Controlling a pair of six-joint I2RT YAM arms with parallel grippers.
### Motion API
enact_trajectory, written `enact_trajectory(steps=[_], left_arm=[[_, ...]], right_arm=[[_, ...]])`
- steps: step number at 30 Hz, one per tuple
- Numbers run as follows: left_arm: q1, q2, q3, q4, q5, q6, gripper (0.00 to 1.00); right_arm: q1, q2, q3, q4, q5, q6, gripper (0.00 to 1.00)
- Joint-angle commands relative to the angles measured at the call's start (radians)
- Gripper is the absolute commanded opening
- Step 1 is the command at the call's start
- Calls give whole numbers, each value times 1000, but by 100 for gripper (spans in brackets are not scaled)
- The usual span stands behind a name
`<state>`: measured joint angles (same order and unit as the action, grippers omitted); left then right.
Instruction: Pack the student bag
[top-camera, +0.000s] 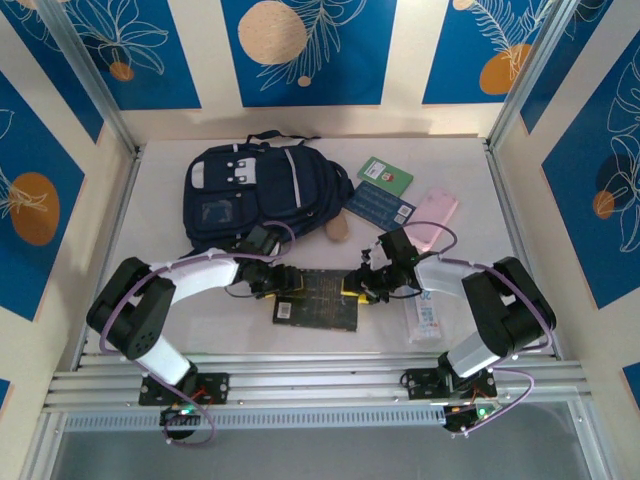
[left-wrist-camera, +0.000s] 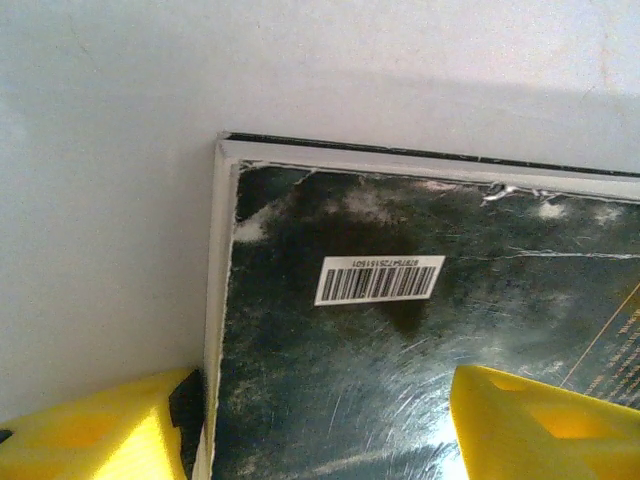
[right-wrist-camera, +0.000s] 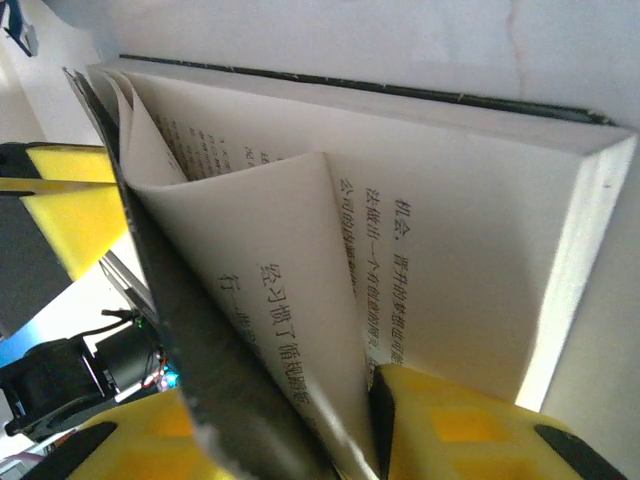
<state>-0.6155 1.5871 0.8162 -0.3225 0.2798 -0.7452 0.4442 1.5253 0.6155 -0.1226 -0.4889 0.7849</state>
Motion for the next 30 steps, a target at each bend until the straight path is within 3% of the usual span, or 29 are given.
enact_trajectory(steps=[1, 5, 9, 17, 22, 25, 28, 30], left_arm=[[-29, 19, -9, 79, 76, 3, 65], [-29, 12, -8, 69, 69, 6, 65], [-29, 13, 7, 46, 70, 18, 65], [-29, -29, 77, -84, 10, 95, 76], [-43, -106, 136, -234, -89, 204, 80], [-92, -237, 153, -312, -202, 295, 82], [-168, -367, 147, -316, -246, 406, 82], [-262, -427, 140, -307, -314, 523, 82]], right_arm=[[18, -60, 12, -71, -10, -20, 32], [15, -130, 16, -130, -4, -34, 31], [16, -175, 3, -110, -80, 26, 28], [36, -207, 43, -166, -39, 152, 4], [16, -232, 57, -200, -31, 207, 1], [6, -256, 96, -270, -11, 232, 1], [-8, -263, 126, -313, -17, 253, 1], [-21, -259, 144, -327, -36, 268, 1]])
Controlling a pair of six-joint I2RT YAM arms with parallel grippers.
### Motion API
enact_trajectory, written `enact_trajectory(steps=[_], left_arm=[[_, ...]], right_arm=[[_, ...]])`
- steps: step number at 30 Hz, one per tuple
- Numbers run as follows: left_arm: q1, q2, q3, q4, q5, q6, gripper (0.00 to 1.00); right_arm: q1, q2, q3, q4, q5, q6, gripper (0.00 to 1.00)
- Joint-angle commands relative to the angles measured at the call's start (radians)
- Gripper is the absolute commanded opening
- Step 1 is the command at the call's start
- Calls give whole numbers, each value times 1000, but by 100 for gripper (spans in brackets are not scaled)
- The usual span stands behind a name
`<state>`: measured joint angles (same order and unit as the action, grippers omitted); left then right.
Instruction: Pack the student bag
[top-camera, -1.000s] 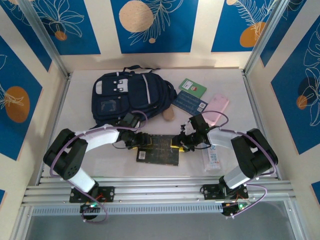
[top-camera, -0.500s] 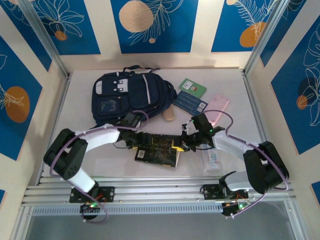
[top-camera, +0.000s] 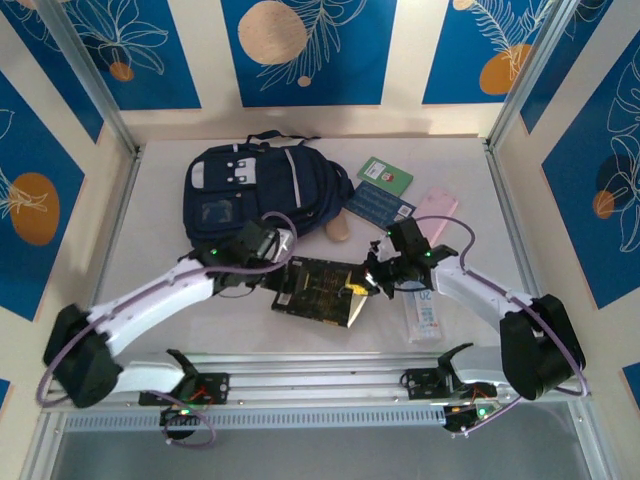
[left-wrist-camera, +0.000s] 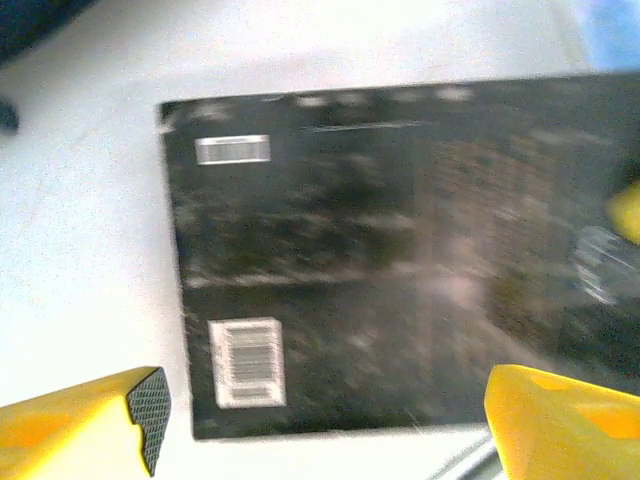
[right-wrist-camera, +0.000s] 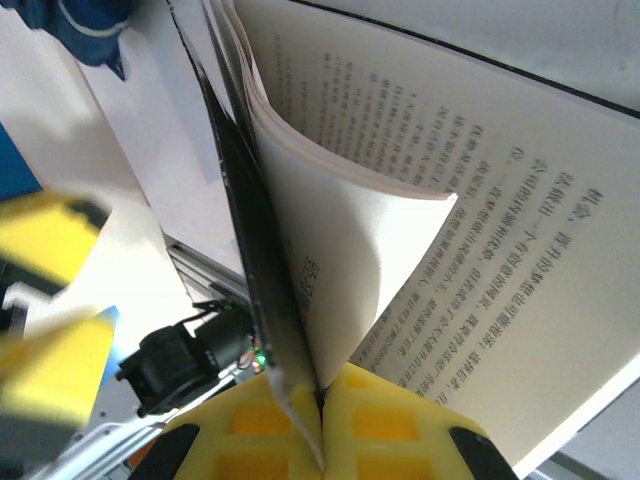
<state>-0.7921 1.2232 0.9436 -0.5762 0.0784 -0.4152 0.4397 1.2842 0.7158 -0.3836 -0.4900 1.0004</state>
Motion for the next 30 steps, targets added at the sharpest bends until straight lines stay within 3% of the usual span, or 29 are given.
enact_trajectory(steps=[1, 5, 8, 12, 19, 25, 30], left_arm=[[-141, -88, 2, -36, -170, 266, 83], [-379, -139, -68, 39, -359, 620, 91], [-463, -73, -78, 69, -448, 778, 93], [-504, 30, -105, 189, -560, 914, 94], [-504, 144, -125, 416, -647, 996, 90], [-504, 236, -156, 492, -704, 1008, 70], [-504, 218, -172, 512, -738, 978, 35]], right_arm=[[-21, -13, 52, -74, -41, 59, 1], [-32, -8, 83, -80, -62, 92, 1], [-35, -8, 96, -71, -74, 117, 1], [-36, -15, 101, -59, -86, 139, 1], [-38, -29, 100, -34, -101, 175, 1], [-44, -48, 106, -34, -96, 195, 1], [-48, -64, 83, -11, -90, 227, 1]])
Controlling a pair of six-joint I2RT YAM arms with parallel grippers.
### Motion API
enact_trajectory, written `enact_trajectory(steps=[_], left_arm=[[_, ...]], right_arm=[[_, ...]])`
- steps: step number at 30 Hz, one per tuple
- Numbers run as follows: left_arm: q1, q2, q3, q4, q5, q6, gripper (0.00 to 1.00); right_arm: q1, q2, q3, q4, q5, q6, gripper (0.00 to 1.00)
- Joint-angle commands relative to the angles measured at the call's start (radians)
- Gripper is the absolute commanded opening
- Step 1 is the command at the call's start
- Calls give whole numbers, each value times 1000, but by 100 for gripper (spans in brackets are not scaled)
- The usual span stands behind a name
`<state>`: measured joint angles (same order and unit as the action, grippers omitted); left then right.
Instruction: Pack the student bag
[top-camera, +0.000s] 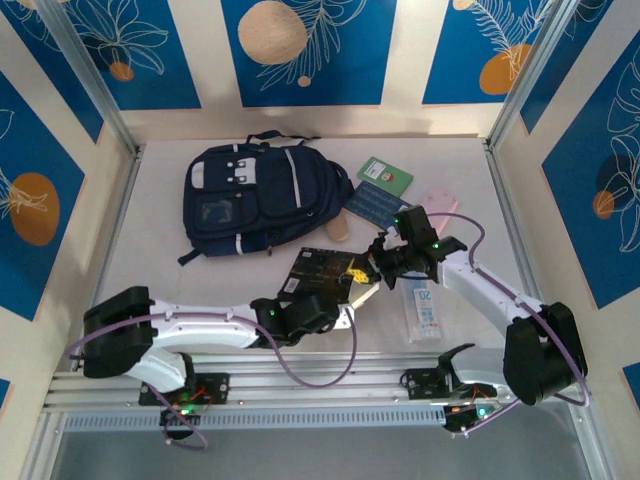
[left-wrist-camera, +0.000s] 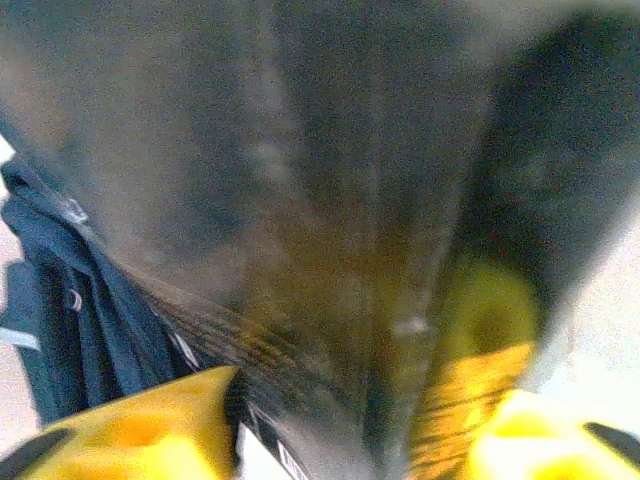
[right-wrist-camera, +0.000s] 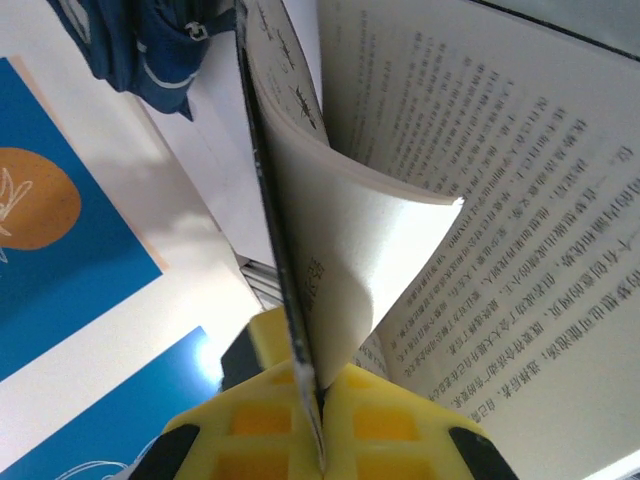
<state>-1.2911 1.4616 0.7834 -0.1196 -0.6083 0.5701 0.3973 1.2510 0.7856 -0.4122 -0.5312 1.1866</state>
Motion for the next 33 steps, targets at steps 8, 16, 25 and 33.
enact_trajectory(steps=[8, 16, 25, 33], left_arm=[[-4, -70, 0, 13, -2, -21, 0], [33, -178, 15, -62, 70, -81, 0], [142, -269, 133, -124, 137, -372, 0], [297, -290, 307, -287, 350, -859, 0]], right_arm=[[-5, -41, 24, 2, -35, 40, 10], [-29, -142, 167, -308, 247, -196, 71], [25, -392, 176, -373, 735, -342, 71], [29, -396, 137, -261, 628, -314, 67]])
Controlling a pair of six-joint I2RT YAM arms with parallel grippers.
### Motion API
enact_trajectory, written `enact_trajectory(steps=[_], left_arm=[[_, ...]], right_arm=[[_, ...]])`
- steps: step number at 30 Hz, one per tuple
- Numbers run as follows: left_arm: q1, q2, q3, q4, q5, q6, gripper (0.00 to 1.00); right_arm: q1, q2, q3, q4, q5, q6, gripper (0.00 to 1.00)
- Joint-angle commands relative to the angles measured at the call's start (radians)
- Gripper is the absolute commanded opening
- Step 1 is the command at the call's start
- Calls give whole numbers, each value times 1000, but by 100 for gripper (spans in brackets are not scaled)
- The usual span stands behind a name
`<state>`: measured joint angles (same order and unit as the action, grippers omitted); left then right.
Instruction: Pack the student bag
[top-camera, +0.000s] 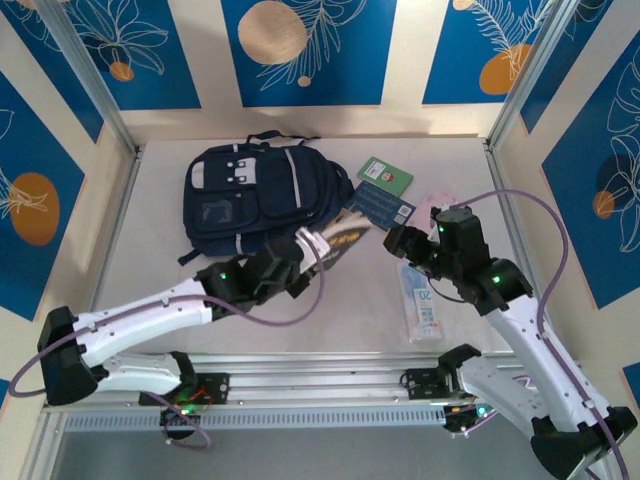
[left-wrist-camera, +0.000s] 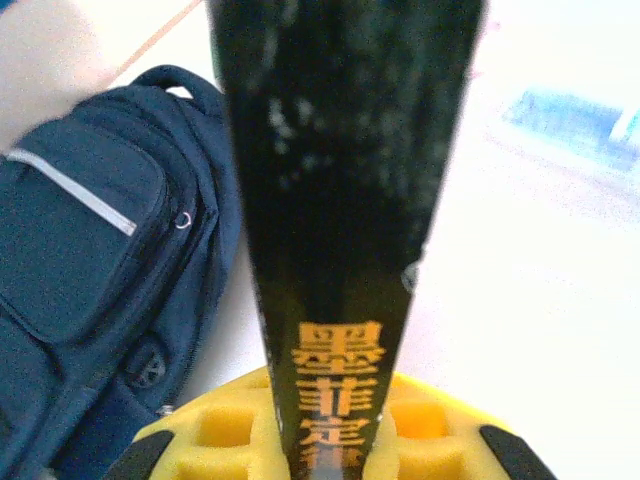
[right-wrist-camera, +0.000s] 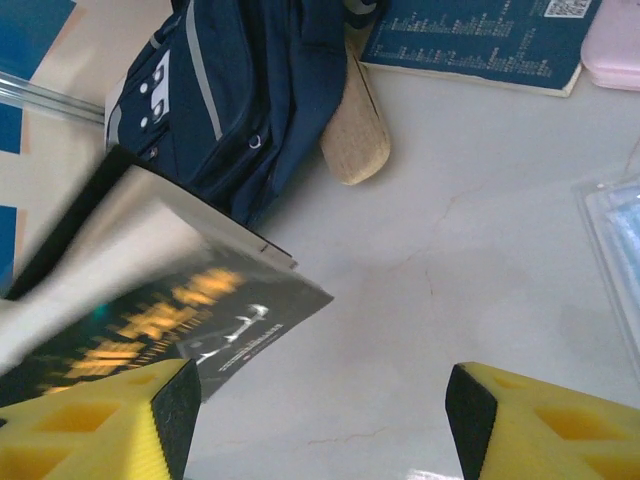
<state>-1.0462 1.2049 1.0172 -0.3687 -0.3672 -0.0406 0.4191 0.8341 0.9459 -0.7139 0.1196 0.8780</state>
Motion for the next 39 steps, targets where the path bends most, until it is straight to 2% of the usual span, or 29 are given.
enact_trajectory(steps=[1, 7, 10, 12, 15, 17, 19, 22, 24, 26, 29, 33, 37, 39], left_arm=[[74, -43, 73, -31, 143, -295, 0], [240, -89, 46, 76, 388, -641, 0], [296, -104, 4, 191, 456, -817, 0], [325, -110, -22, 257, 473, -917, 0], [350, -108, -35, 284, 444, -998, 0], [362, -100, -16, 246, 430, -1010, 0], [370, -90, 2, 214, 433, -1009, 0], [384, -72, 26, 159, 410, -1007, 0], [391, -68, 27, 138, 380, -1020, 0], [407, -65, 20, 144, 373, -1027, 0], [430, -70, 7, 114, 337, -1035, 0], [470, -68, -17, 107, 343, -1069, 0], [489, -46, -34, 149, 400, -1157, 0], [489, -25, -26, 196, 440, -1185, 0]], right_arm=[[7, 27, -29, 48, -46, 3, 67], [48, -2, -148, 228, -238, 88, 69], [76, -21, -235, 344, -309, 180, 72], [103, -23, -271, 395, -331, 222, 78], [138, -34, -270, 381, -265, 222, 87], [139, -23, -243, 367, -216, 215, 86], [139, 4, -190, 309, -113, 238, 85], [145, 82, -91, 182, 117, 348, 80], [163, 160, -1, 104, 286, 427, 80], [188, 257, 101, -60, 447, 607, 80], [183, 428, 292, -287, 505, 767, 79], [216, 536, 430, -378, 512, 776, 81], [213, 446, 326, -190, 439, 584, 86], [183, 346, 208, -8, 318, 432, 87]])
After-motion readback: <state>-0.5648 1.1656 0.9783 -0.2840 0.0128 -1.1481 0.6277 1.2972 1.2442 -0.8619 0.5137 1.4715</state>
